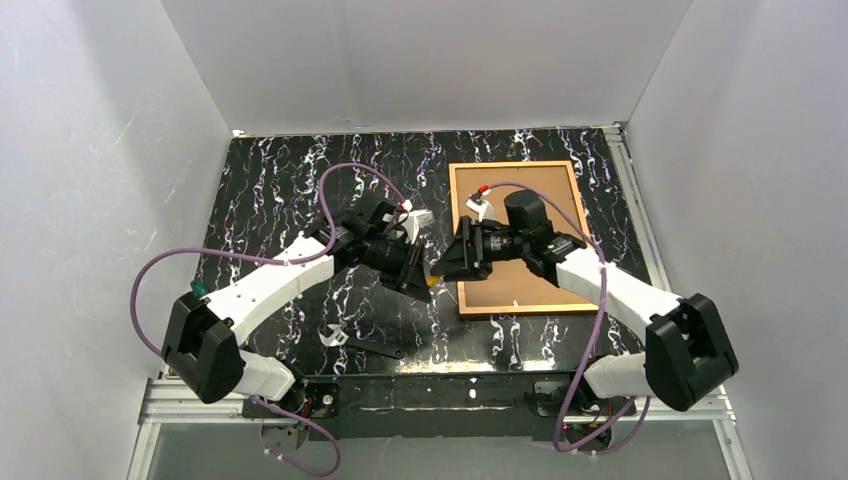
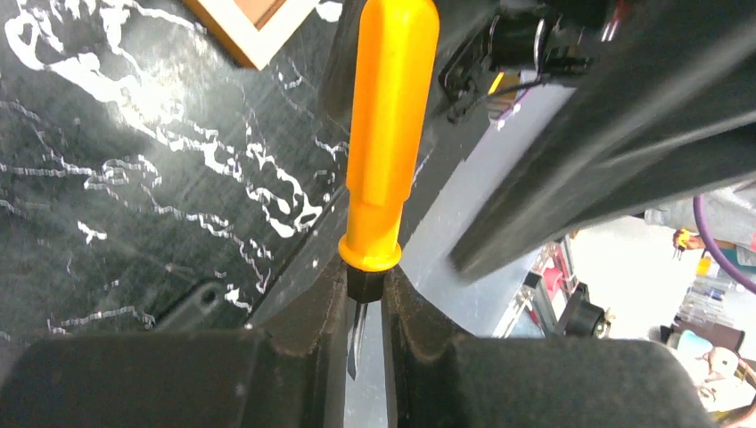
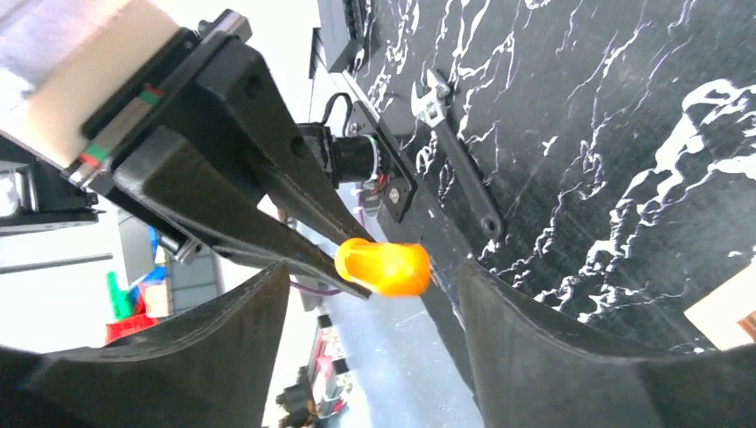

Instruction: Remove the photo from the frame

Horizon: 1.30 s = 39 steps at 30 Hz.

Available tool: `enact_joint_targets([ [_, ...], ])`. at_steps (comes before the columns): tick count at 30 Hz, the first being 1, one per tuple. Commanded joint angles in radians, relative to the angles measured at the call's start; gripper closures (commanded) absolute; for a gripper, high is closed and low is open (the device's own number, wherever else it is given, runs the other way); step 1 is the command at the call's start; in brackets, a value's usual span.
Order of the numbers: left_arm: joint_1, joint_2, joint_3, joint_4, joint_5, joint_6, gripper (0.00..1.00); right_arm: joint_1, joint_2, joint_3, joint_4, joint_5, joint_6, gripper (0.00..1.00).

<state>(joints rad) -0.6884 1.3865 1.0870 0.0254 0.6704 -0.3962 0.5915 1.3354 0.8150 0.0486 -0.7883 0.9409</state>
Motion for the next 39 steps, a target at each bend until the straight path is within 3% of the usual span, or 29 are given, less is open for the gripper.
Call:
enact_joint_targets([
  [1, 0.023, -0.032, 0.069, -0.267, 0.136, 0.151, 1.0, -0.046, -0.094, 0.07, -0.223, -0.053, -0.376, 0.15],
  [4, 0.035, -0.042, 0.081, -0.372, 0.252, 0.274, 1.0, -0.065, -0.117, 0.074, -0.273, -0.174, -0.546, 0.1],
  [9, 0.035, -0.075, 0.012, -0.302, 0.427, 0.311, 1.0, -0.05, -0.042, 0.115, -0.345, -0.319, -0.701, 0.1],
  [12, 0.034, -0.053, 0.009, -0.29, 0.484, 0.303, 1.0, 0.01, -0.028, 0.123, -0.263, -0.428, -0.67, 0.1],
  [16, 0.033, -0.028, 0.01, -0.285, 0.513, 0.293, 1.0, 0.104, -0.015, 0.157, -0.238, -0.373, -0.65, 0.18],
  [22, 0.032, -0.03, -0.002, -0.277, 0.517, 0.288, 1.0, 0.11, -0.047, 0.121, -0.06, -0.373, -0.534, 0.27],
  [30, 0.032, -0.031, -0.003, -0.27, 0.521, 0.278, 1.0, 0.117, -0.024, 0.115, 0.029, -0.39, -0.494, 0.51],
  [39, 0.032, -0.019, -0.003, -0.265, 0.517, 0.267, 1.0, 0.125, -0.018, 0.095, 0.064, -0.44, -0.482, 0.48],
])
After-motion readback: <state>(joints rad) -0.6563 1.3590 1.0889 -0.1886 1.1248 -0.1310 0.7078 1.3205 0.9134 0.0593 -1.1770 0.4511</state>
